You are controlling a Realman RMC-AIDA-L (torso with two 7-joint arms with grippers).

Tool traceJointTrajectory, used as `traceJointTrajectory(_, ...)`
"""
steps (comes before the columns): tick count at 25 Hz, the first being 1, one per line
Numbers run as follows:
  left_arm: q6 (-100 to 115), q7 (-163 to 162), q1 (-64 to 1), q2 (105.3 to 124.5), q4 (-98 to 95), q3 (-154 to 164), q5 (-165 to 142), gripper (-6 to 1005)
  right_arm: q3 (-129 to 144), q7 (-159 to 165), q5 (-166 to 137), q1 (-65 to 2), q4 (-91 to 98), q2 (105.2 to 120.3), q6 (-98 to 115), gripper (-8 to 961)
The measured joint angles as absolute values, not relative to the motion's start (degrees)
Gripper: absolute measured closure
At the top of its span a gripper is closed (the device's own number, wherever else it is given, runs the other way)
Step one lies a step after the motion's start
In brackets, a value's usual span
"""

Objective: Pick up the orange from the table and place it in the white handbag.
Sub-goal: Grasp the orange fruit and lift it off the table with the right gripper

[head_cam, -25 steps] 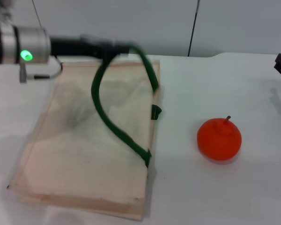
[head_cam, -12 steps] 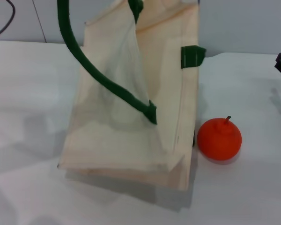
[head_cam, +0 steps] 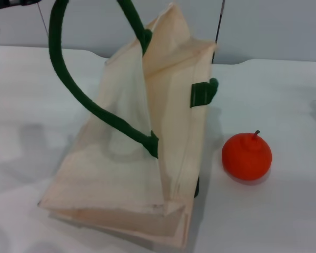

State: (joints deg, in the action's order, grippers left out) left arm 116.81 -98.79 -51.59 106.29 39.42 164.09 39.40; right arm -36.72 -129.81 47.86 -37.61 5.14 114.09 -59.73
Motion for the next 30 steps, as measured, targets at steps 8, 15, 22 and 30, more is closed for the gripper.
traceJointTrajectory(8,116.41,-99.16,-52.11,106.17,39.45,164.09,38.1,866,-18.22,-110.64,33.07,-40.91,14.47,108.93,-80.18,81)
traceJointTrajectory(15,116.18,-99.2,-53.08,106.24,39.06,164.09,36.4,866,-10.0,-112.3,32.86,-42.26,15.56,111.46,-81.34,82)
traceJointTrajectory(22,116.15,-99.57,-53.24,106.19,39.24,164.09,36.58,865,-1.97,-112.78,32.82,-42.39,18.35,113.55,-79.96,83)
traceJointTrajectory(30,115.93,-99.68,-53.1,106.2,39.21,164.09,36.61,865,2.35,-111.02,32.76,-42.63,18.29,114.0,-82.49,85)
